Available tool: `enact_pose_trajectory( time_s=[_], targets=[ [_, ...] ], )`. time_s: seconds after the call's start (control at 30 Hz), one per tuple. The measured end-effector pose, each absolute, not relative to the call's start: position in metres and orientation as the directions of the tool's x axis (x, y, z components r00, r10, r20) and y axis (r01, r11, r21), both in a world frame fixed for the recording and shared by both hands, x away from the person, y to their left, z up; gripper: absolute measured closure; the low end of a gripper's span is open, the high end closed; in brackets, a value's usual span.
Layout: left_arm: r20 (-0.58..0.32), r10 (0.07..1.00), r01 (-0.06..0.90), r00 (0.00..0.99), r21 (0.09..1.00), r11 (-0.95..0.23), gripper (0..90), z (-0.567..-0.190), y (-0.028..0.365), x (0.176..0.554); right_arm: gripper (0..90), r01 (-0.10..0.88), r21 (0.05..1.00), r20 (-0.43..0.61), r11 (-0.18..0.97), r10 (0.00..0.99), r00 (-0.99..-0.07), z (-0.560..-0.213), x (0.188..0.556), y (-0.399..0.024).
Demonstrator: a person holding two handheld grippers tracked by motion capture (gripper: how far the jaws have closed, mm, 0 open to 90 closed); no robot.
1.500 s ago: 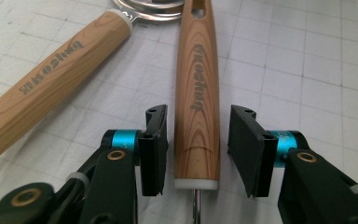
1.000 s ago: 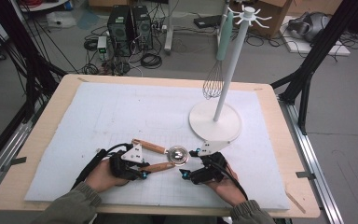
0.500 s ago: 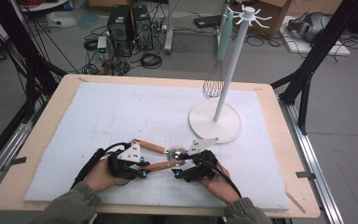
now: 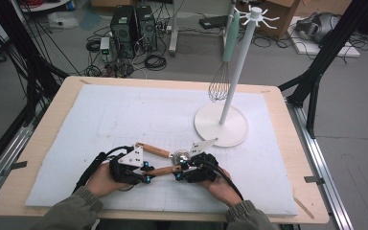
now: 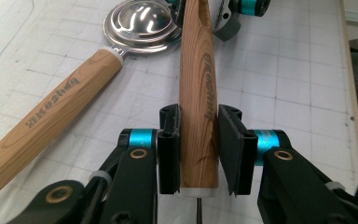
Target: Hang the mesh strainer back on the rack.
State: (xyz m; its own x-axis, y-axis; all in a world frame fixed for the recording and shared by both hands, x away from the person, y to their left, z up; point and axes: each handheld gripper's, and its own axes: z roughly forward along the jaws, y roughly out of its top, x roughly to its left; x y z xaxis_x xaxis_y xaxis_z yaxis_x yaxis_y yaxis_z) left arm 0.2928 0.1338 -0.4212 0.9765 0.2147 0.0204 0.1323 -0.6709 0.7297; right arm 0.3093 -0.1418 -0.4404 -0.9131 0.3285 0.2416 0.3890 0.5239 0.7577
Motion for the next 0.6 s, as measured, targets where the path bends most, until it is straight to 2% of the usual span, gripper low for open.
enact_pose_trajectory(
  time_s=[0.33,0.6],
  targets=[
    [0.009,0.214,0.137,0.977,0.742,-0.656,66.6,-0.419,0.136,0.294,69.1,0.393,0.791,0.289,0.469,0.280,-0.916,-0.430,0.308,-0.148],
    [-0.005,0.219,0.146,0.976,0.759,-0.634,64.9,-0.417,0.140,0.296,70.6,0.362,0.818,0.271,0.448,0.255,-0.928,-0.418,0.308,-0.145]
  ],
)
